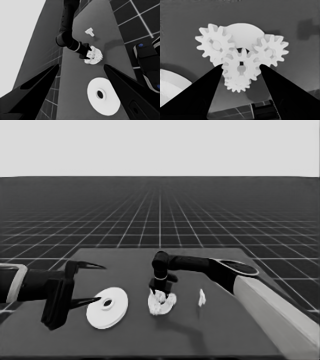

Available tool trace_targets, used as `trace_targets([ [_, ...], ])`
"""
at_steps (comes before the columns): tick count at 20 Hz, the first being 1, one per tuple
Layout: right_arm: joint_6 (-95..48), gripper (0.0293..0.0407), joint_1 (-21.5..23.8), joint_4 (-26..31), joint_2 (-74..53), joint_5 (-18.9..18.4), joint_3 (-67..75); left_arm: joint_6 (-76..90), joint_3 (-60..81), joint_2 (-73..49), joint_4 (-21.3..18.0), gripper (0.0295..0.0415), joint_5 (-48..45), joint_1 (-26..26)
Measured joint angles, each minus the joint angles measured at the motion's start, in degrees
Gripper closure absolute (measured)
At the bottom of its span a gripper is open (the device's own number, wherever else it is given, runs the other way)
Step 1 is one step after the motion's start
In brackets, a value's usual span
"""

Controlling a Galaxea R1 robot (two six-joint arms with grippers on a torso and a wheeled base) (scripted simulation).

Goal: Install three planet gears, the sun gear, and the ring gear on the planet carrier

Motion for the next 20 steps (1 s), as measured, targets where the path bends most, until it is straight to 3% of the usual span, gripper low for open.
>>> trace_targets([
  [20,12.0,0.0391,0.0,0.0,0.0,0.0,0.0,0.0,0.0,0.0,0.0,0.0326,0.0,0.0],
])
